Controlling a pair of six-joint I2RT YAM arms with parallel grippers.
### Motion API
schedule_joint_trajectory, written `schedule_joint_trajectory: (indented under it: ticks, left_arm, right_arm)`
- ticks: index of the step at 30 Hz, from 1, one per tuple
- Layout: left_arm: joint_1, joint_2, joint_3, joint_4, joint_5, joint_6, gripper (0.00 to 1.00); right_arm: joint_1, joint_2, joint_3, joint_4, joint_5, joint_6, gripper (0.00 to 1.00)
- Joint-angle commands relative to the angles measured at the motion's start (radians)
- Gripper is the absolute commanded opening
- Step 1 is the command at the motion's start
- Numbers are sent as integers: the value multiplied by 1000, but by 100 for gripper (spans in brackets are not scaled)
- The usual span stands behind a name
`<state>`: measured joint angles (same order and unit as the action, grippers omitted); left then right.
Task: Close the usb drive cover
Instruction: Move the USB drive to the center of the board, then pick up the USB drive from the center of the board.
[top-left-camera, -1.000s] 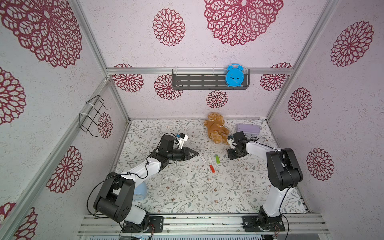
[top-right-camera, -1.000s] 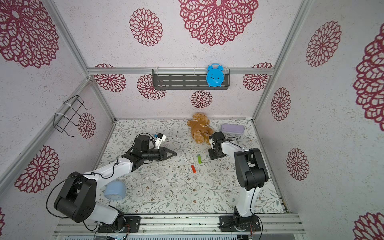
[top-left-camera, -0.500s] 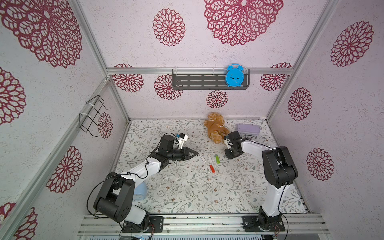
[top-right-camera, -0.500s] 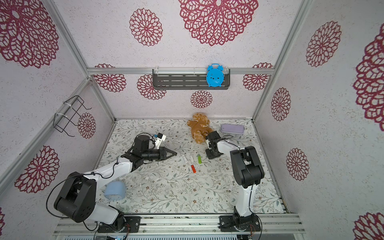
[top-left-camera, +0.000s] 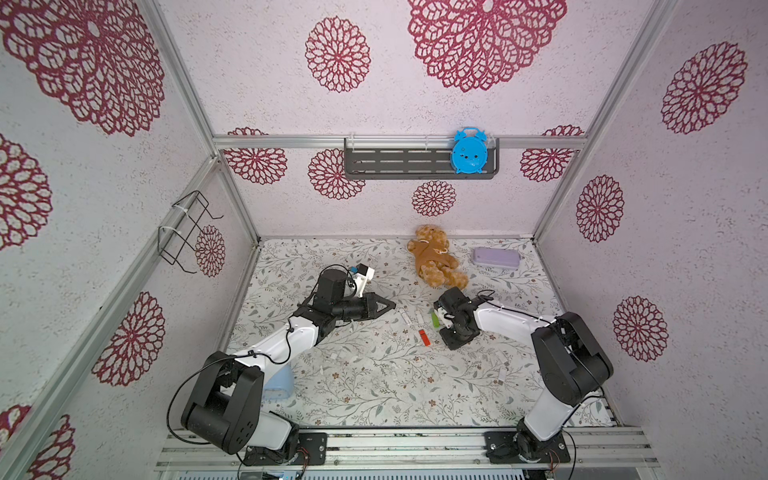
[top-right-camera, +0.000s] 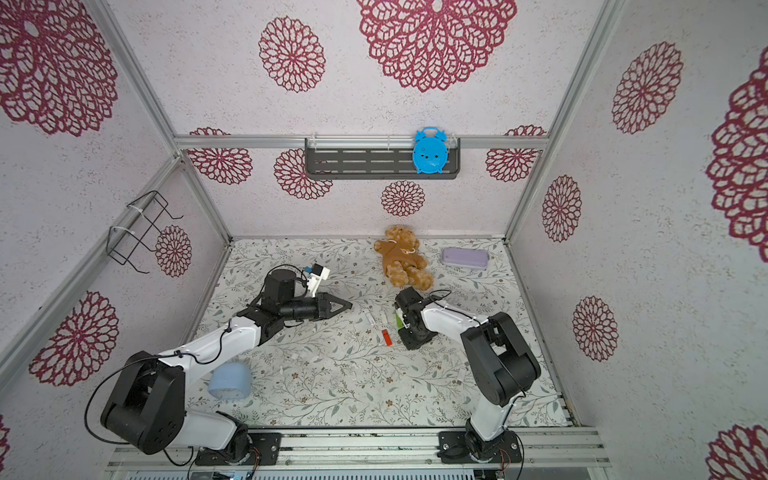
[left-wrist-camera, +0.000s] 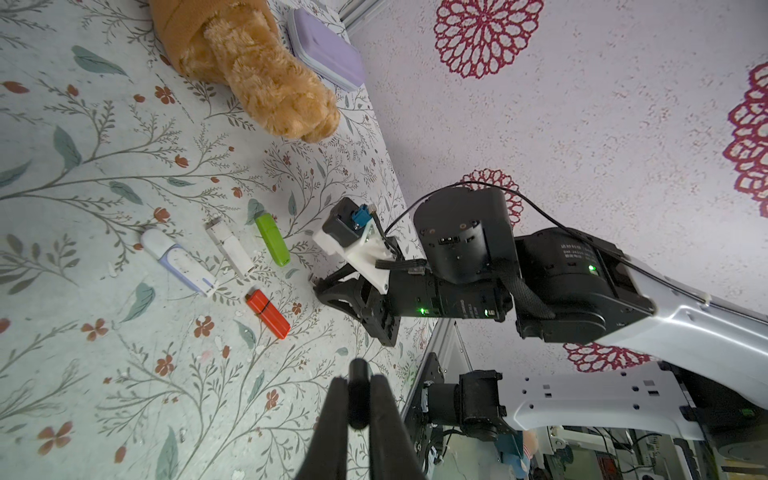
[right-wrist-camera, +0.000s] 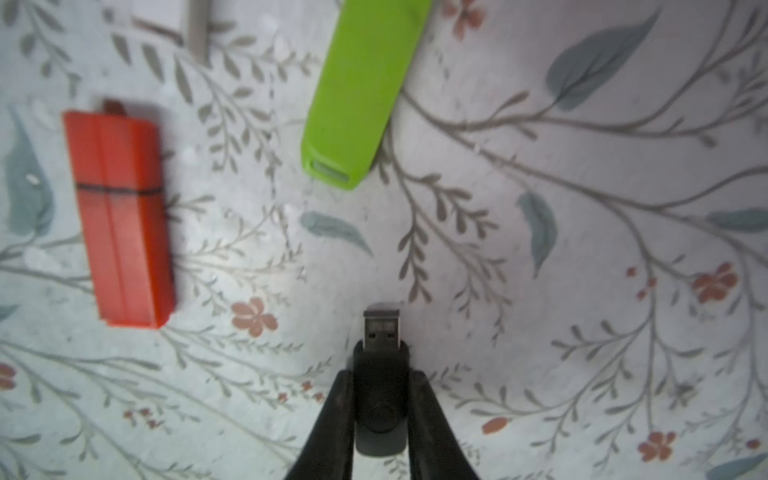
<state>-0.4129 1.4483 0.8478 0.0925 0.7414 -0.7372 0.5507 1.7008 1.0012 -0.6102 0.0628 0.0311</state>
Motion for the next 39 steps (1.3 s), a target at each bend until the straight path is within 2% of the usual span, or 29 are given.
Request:
schedule_joint_trajectory:
  ticks: [1,7,15,20,31,34,39]
  left_arm:
    - [11,-15,-12,21,-8,11,10]
    - [11,-11,-14,28,-8,7,10]
    - [10,-2,-7,34,0,4,10]
    - [10,1,-12,36,1,0,10]
    - [10,1,-9,37,2,-1,10]
    - [11,1,-9,35,3,-1,10]
    - [11,-1,-10,34,1,-2,10]
  right_arm:
    - [-1,-23,-5,-98,-16,50,27]
    - [-2,-10,4,-128,-28,56,35]
    - [-3,26,11,-82,-36,45,35]
    - [-3,45,10,-66,-49,49,28]
    - [-3,51,-6,-43,-24,58,22]
    - [-4,59,6,-42,-21,64,31]
    - [-10,65,11,-19,-46,81,32]
